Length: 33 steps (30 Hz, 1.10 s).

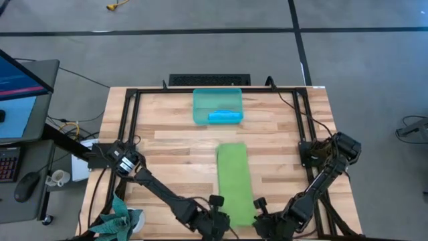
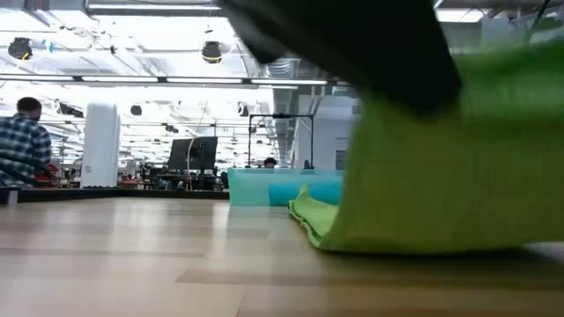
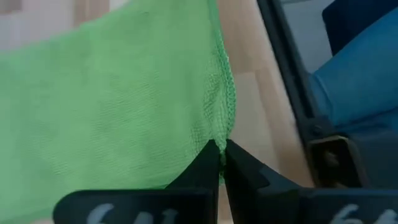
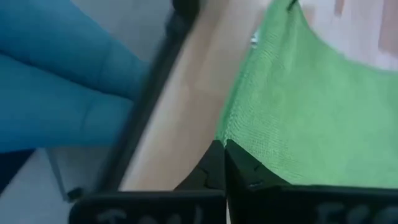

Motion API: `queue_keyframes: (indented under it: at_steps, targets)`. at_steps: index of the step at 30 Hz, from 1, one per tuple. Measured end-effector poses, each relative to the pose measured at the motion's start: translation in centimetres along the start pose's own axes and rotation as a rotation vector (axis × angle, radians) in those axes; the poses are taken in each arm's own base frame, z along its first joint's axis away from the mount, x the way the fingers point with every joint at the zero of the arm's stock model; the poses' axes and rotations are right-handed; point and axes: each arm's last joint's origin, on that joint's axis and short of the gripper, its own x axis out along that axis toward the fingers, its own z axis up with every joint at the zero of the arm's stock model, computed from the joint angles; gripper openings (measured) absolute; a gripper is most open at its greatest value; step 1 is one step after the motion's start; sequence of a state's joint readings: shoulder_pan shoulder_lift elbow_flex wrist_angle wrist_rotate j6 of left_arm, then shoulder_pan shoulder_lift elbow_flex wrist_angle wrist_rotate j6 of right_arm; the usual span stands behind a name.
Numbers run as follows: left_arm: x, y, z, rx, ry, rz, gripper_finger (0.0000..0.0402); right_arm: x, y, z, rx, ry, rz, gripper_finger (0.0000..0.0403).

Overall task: Roll microfiber towels into tight, uniform cylinder then place into a basket
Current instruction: Fold the green microfiber cloth

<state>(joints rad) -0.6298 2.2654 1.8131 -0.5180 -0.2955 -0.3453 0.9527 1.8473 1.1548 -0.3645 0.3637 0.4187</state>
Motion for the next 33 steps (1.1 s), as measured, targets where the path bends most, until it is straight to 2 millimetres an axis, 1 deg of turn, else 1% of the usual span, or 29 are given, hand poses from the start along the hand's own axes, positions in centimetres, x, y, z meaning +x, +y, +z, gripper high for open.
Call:
queue_keyframes:
  at_steps: [3,9,13,17,20,22,25,30,33]
  targets:
    - [-1.8,-1.0,0.8,0.012,0.006,0.046,0.0002,-0.9,0.7,1.3,0.006,-0.037,0.022,0.0005]
    - [-4.8,-2.6,2.0,0.043,-0.018,0.124,0.0002,-3.1,2.1,3.6,0.0,-0.088,0.042,0.001]
    - [-6.6,-3.3,2.5,0.095,-0.034,0.176,0.0002,-4.7,2.6,4.7,-0.019,-0.107,0.0,0.0004]
    - [-8.1,-3.2,3.0,0.159,-0.034,0.273,0.0002,-5.7,2.2,5.0,-0.055,-0.074,-0.104,0.0008]
    - [-8.5,-2.6,3.0,0.222,-0.032,0.388,0.0002,-5.9,1.2,4.3,-0.109,-0.004,-0.23,0.0011]
    - [-8.3,-1.7,3.0,0.245,-0.008,0.435,0.0002,-5.9,0.0,3.9,-0.124,0.055,-0.324,0.0011]
    - [-7.7,0.1,3.1,0.219,0.043,0.478,0.0002,-5.7,-2.1,3.4,-0.086,0.137,-0.451,0.0006]
    - [-6.5,3.4,2.8,0.19,0.134,0.581,0.0002,-4.3,-5.0,2.5,-0.064,0.228,-0.549,0.0007]
    - [-5.6,5.2,2.6,0.169,0.173,0.612,0.0002,-3.0,-6.4,1.3,-0.031,0.288,-0.572,0.0011]
